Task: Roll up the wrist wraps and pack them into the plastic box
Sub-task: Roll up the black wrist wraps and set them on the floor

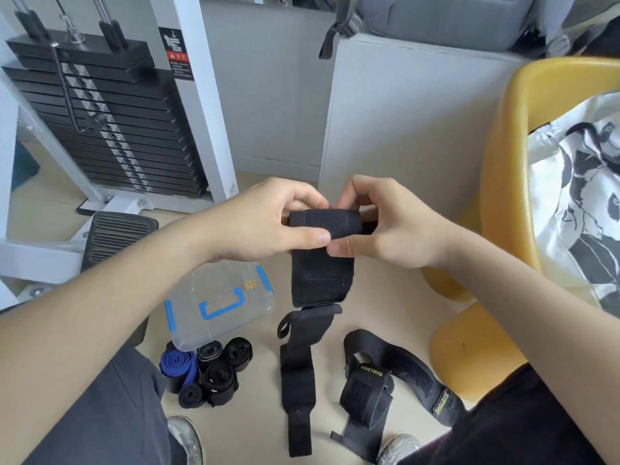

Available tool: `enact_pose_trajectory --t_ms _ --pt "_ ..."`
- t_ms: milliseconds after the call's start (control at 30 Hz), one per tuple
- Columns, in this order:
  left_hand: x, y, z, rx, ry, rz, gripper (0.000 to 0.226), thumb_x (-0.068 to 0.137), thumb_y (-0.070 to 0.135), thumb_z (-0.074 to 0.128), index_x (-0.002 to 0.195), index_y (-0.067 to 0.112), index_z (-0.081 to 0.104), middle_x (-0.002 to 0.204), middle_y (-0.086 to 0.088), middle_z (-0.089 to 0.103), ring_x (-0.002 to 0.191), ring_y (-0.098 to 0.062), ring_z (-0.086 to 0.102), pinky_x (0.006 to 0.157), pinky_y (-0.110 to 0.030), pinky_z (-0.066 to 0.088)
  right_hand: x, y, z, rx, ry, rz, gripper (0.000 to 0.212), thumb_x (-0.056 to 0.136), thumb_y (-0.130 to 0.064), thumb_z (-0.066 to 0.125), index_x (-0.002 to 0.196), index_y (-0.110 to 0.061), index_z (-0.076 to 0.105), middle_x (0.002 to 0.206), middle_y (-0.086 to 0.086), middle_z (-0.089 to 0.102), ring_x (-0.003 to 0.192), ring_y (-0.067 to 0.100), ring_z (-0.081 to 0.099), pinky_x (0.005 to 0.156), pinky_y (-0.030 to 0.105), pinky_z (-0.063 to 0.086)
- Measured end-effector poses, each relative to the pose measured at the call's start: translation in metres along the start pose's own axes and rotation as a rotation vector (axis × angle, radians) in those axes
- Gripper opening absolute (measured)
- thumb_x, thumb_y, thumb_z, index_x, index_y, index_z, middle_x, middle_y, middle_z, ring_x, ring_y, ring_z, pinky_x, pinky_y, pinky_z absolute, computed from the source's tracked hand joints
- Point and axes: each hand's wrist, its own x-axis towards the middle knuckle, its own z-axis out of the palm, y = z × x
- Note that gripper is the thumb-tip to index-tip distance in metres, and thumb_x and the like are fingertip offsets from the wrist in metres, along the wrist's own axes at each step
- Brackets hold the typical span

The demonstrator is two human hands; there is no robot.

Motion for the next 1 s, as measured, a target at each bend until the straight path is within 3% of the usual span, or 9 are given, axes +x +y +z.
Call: enact_pose_trajectory --t_ms 100,200,300,400,500,633,733,867,1000 --pt "0.0014 -0.0027 0.0016 0.052 0.064 0.029 0.034 0.093 0.026 0.088 0.123 0.033 0.073 0.111 0.017 0.082 0.101 -0.01 0.079 0.102 -0.047 0.061 0.0 -0.0016 0.0011 -0.054 -0.006 -0.031 0.042 0.079 -0.02 0.094 0.098 -0.016 0.057 0.093 -0.001 0.072 0.079 0.019 0.07 0.07 0.038 0.058" --pt "0.0017 -0.0026 0.0031 0.056 0.099 0.062 0.038 0.089 0.018 0.091 0.118 0.036 0.074 0.112 0.016 0.081 0.105 -0.011 0.078 0.097 -0.046 0.062 -0.0001 -0.0009 0.0 0.027 -0.088 0.057 0.036 0.09 -0.046 0.075 0.103 -0.018 0.057 0.084 -0.003 0.072 0.075 0.025 0.07 0.065 0.047 0.058" --pt "-0.0005 -0.0018 0.0021 0.049 0.146 0.102 0.042 0.085 0.011 0.093 0.113 0.037 0.074 0.11 0.015 0.081 0.106 -0.007 0.077 0.088 -0.04 0.062 0.0008 -0.0025 0.0018 0.019 -0.144 0.112 0.048 0.098 -0.066 0.059 0.105 -0.02 0.071 0.08 -0.004 0.074 0.071 0.026 0.075 0.061 0.048 0.06" --pt "-0.0009 -0.001 0.001 0.064 0.201 0.107 0.047 0.08 0.005 0.096 0.111 0.034 0.075 0.107 0.014 0.081 0.104 -0.008 0.078 0.09 -0.048 0.065 0.0016 -0.0025 0.0014 0.03 -0.181 0.092 0.044 0.103 -0.058 0.065 0.094 -0.016 0.075 0.071 -0.003 0.077 0.062 0.017 0.071 0.06 0.039 0.058" --pt "-0.001 -0.0017 -0.0032 0.046 0.212 0.064 0.049 0.076 0.01 0.099 0.111 0.034 0.074 0.106 0.017 0.082 0.096 -0.005 0.079 0.09 -0.034 0.062 0.0016 -0.0012 -0.0006 -0.013 -0.134 0.035 0.038 0.103 -0.054 0.068 0.082 -0.022 0.072 0.067 0.003 0.077 0.056 0.013 0.061 0.059 0.033 0.05" --pt "-0.0003 -0.0026 -0.0029 -0.006 0.121 -0.018 0.03 0.083 0.026 0.09 0.11 0.03 0.077 0.099 0.002 0.083 0.094 -0.018 0.08 0.085 -0.045 0.067 0.0013 -0.0004 -0.001 -0.047 -0.071 -0.052 0.027 0.104 -0.04 0.073 0.09 -0.017 0.075 0.065 0.0 0.075 0.056 0.008 0.06 0.058 0.022 0.046" --pt "-0.0004 -0.0008 -0.0011 -0.149 0.057 -0.044 0.025 0.095 0.042 0.079 0.112 0.023 0.079 0.101 -0.005 0.083 0.094 -0.022 0.082 0.072 -0.034 0.066 0.0016 0.0003 -0.0011 -0.101 -0.055 -0.089 0.02 0.102 -0.036 0.076 0.104 -0.016 0.078 0.066 -0.001 0.075 0.061 0.008 0.066 0.061 0.017 0.046" --pt "-0.0006 -0.0018 0.0003 -0.221 0.106 -0.046 0.018 0.1 0.03 0.079 0.116 0.022 0.08 0.105 -0.005 0.083 0.095 -0.022 0.082 0.074 -0.031 0.065 0.0022 0.0001 -0.0009 -0.125 0.004 -0.111 0.018 0.096 -0.033 0.083 0.108 -0.02 0.079 0.075 -0.003 0.077 0.069 0.013 0.073 0.067 0.021 0.052" --pt "-0.0006 -0.0052 0.0001 -0.144 0.178 0.023 0.037 0.087 0.02 0.093 0.118 0.032 0.078 0.11 0.01 0.083 0.101 -0.012 0.08 0.088 -0.028 0.063 0.0019 0.0034 -0.0069 0.052 -0.086 0.005 0.019 0.097 -0.042 0.076 0.099 -0.023 0.076 0.076 -0.004 0.077 0.069 0.011 0.073 0.063 0.024 0.057"
